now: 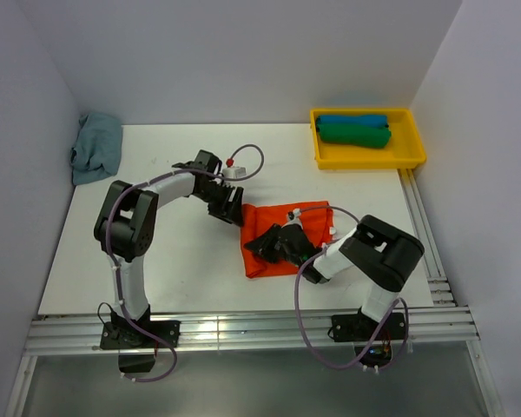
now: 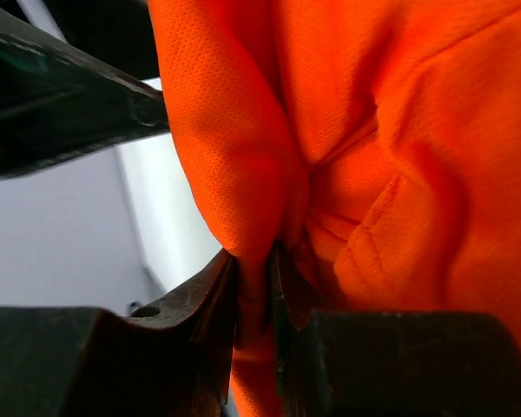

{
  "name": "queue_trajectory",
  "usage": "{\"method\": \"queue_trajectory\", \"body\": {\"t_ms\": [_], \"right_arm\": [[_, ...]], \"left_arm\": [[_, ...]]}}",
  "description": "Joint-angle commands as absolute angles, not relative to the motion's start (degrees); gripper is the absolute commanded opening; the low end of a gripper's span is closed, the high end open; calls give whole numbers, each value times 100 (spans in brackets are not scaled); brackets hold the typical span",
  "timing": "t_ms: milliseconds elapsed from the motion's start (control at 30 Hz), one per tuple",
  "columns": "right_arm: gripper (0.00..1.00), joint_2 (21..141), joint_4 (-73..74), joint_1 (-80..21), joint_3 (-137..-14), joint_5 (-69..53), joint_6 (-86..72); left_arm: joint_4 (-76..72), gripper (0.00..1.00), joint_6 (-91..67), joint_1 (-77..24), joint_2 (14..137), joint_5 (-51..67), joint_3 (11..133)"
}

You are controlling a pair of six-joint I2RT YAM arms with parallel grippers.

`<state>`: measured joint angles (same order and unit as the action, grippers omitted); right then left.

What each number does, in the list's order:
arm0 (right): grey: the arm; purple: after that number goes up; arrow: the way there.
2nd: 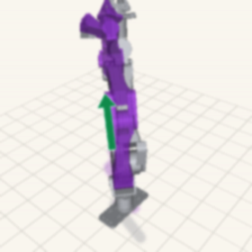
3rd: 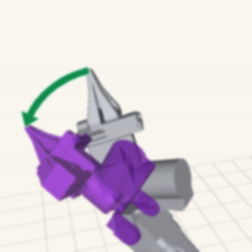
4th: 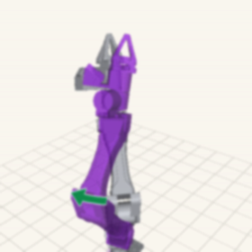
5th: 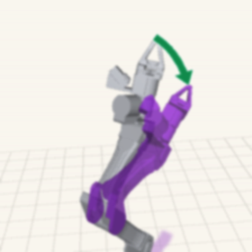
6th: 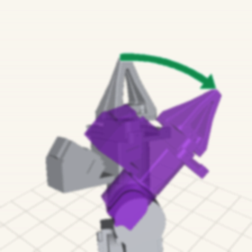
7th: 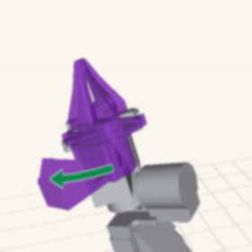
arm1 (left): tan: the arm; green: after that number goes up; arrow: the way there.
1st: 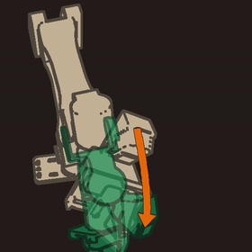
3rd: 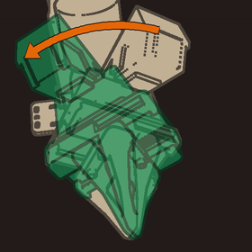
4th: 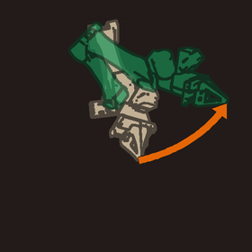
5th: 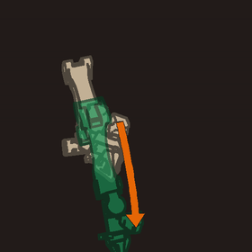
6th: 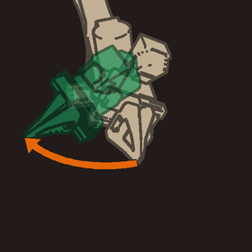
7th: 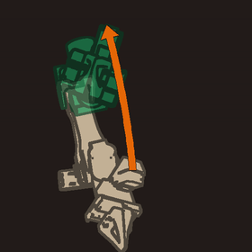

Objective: Roll the t-shirts
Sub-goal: Roll the tshirt

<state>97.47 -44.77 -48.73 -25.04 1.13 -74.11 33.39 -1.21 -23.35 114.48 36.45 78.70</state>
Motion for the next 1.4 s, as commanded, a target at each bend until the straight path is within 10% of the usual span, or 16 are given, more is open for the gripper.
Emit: {"method": "queue_trajectory", "body": {"t_ms": [0,933,1133,1367], "right_arm": [[23,10115,-5729,-4738,-2303,-562,-7936],[21,10846,-6566,-4456,-2188,-1046,-8297],[25,10399,-5497,-4465,-2390,-949,-7789],[50,9142,-2597,-4719,-3101,191,-6611]], "left_arm": [[2463,64,-263,-2355,11390,4104,7673],[1643,64,-677,-2566,11513,4210,7443],[2389,14,-572,-2663,11768,3517,8015],[3435,0,-317,-2786,11848,2813,8630]]}}
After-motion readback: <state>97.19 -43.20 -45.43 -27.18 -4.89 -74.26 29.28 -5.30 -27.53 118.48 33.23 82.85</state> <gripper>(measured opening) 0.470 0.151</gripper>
